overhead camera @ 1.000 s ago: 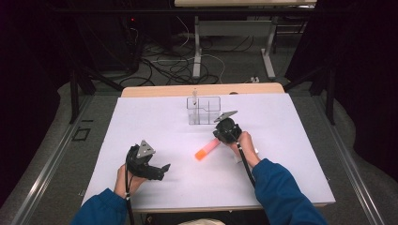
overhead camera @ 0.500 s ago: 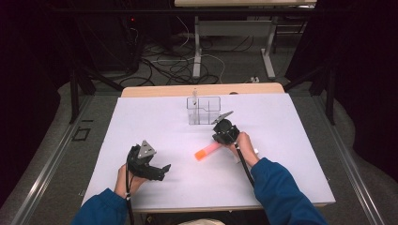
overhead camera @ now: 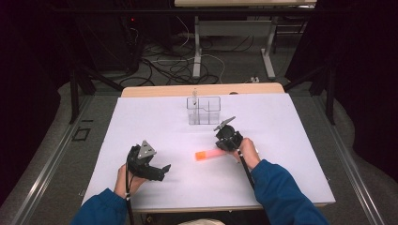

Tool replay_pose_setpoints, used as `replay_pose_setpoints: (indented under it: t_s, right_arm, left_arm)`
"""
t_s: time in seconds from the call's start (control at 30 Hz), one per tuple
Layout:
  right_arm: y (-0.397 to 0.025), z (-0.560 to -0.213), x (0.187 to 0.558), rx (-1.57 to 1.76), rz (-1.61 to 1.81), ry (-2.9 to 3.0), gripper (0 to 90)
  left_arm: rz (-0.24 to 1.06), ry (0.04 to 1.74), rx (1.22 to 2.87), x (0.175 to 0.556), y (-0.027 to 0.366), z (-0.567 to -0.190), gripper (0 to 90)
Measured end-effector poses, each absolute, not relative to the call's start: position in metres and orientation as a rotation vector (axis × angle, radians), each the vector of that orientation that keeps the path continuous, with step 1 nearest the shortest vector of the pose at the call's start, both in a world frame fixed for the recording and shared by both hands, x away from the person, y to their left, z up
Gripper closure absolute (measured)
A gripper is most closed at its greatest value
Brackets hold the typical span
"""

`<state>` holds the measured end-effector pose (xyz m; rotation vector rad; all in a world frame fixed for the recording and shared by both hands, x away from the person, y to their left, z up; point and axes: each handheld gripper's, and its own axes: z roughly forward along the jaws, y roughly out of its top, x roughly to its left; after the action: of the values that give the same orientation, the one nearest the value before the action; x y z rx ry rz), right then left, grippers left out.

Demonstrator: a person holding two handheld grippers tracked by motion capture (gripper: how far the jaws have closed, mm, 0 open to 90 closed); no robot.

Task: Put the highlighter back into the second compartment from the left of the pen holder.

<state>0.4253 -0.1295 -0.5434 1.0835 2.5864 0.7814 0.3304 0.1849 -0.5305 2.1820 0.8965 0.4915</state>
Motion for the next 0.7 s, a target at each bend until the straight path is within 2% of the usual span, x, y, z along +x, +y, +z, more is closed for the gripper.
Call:
replay_pose_setpoints:
  t_s: [0.7]
  right_arm:
    - [-0.127,-0.537,0.390,0.984,0.736,2.687,90.0]
  left_arm:
    - [0.492,0.890,2.184,0.330,0.184,-0.530,0.0]
